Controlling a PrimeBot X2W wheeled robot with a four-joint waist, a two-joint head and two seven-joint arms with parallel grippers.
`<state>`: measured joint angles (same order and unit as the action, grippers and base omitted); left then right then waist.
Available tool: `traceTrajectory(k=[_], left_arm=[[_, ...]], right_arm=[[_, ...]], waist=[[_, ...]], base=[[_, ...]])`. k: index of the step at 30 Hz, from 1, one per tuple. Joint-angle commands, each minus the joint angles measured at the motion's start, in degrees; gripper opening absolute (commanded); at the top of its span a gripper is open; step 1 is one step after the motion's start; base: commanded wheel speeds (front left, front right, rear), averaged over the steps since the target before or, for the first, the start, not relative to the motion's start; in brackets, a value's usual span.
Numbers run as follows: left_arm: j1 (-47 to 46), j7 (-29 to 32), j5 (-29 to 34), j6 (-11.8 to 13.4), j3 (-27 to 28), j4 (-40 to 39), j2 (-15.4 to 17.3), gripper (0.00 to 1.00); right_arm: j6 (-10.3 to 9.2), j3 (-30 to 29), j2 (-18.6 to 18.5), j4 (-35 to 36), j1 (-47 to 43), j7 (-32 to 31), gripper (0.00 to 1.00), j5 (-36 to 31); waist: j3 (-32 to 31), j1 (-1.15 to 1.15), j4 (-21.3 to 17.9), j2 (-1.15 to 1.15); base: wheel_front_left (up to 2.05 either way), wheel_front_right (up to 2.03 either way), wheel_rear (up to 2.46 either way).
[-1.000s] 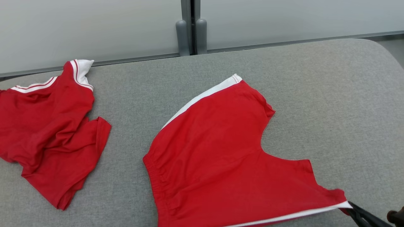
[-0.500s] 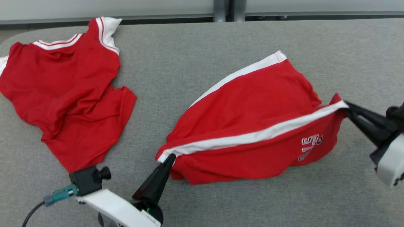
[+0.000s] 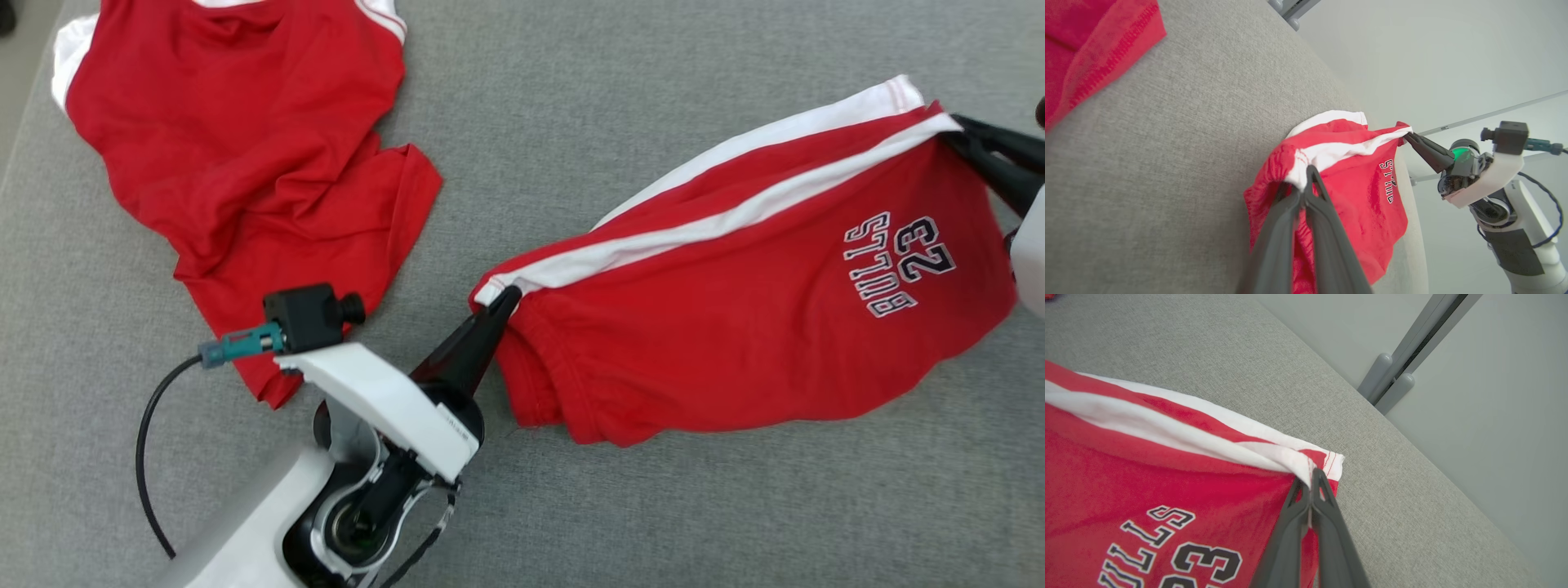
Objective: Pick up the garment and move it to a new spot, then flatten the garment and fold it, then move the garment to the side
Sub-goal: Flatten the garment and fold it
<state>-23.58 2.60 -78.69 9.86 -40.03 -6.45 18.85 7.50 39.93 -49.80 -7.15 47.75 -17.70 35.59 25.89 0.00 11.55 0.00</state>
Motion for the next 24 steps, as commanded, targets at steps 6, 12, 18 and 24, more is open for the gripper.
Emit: traceTrajectory(k=[6,12,18,24], left_arm=[[-5.1,0.9,0.9,-1.2,-0.4,4.5,-2.0,0.00],[-7.2,0.7,1.4,-1.7,-0.9,8.2,-3.9,0.24],[-7.2,-1.9,3.7,-1.2,-1.1,11.2,-4.5,1.00],[-2.8,-9.3,11.2,2.5,-1.8,9.4,-1.0,1.00]], right_arm=[[-0.02,5.4,0.5,-5.5,7.5,0.4,0.00,1.0],[-0.02,10.5,1.6,-9.8,12.6,1.7,0.00,0.8],[-0.02,12.9,4.9,-15.5,14.4,6.0,1.00,-0.4],[-0.02,12.7,5.5,-16.2,10.4,4.4,1.00,2.3]], waist=[[2.2,0.00,2.0,0.00],[3.0,0.00,2.2,0.00],[2.3,0.00,0.6,0.00],[-1.6,0.00,-2.3,0.00]], base=[[0.00,0.00,0.00],[0.00,0.00,0.00],[0.00,0.00,0.00],[0.00,0.00,0.00]])
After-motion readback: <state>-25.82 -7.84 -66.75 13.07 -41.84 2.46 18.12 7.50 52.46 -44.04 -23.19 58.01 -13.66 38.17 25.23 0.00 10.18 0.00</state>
